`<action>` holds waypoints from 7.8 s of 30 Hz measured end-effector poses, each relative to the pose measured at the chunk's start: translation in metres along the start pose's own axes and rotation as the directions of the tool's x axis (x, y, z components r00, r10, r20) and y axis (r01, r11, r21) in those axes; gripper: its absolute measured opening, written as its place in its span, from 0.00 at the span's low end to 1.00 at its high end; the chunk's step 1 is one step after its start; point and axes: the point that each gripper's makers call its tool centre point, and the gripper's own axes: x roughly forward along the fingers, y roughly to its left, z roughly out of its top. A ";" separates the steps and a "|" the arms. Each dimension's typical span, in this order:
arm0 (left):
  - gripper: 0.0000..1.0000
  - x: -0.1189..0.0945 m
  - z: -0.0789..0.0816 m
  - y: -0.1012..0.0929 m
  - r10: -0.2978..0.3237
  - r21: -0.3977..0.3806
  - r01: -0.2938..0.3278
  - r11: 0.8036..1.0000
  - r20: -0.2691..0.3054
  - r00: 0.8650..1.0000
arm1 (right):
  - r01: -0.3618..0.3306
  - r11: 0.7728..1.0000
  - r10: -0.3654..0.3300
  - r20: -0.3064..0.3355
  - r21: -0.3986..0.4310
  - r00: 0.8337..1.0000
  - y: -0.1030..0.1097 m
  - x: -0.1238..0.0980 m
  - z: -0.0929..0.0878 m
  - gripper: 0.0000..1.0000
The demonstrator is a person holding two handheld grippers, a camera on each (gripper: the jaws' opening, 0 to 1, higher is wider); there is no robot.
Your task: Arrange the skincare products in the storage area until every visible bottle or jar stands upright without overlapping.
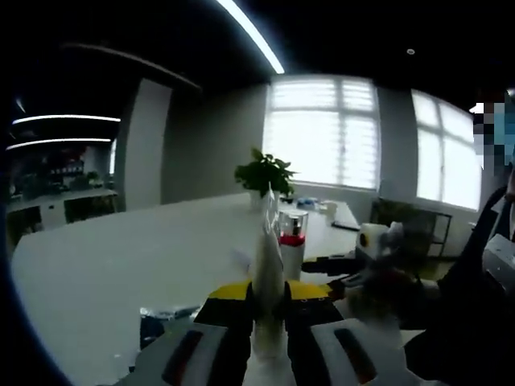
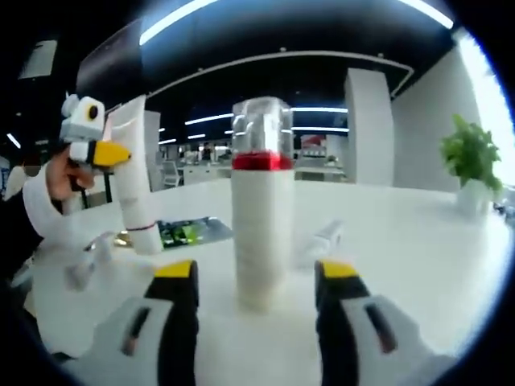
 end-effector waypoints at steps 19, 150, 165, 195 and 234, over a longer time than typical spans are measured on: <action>0.13 0.018 0.000 0.006 -0.010 0.048 0.011 0.999 -0.013 1.000 | 0.009 0.999 -0.011 -0.040 -0.037 0.999 -0.002 0.021 -0.005 0.34; 0.31 0.076 0.014 -0.014 -0.341 0.173 0.322 0.931 0.096 0.935 | -0.253 0.967 0.249 0.144 0.010 0.958 0.022 -0.051 0.020 1.00; 0.51 0.055 0.003 -0.013 -0.201 0.105 0.193 0.975 0.065 0.978 | -0.247 0.968 0.249 0.081 -0.042 0.965 0.017 -0.046 0.022 0.99; 0.99 -0.025 -0.051 0.004 0.150 -0.056 -0.143 0.988 0.160 0.976 | -0.248 0.967 0.252 0.072 -0.052 0.965 -0.014 -0.048 0.022 0.98; 0.99 -0.083 -0.072 -0.020 0.273 -0.031 -0.272 0.962 0.176 0.946 | -0.239 0.968 0.231 -0.102 -0.078 0.968 -0.078 -0.003 0.015 0.81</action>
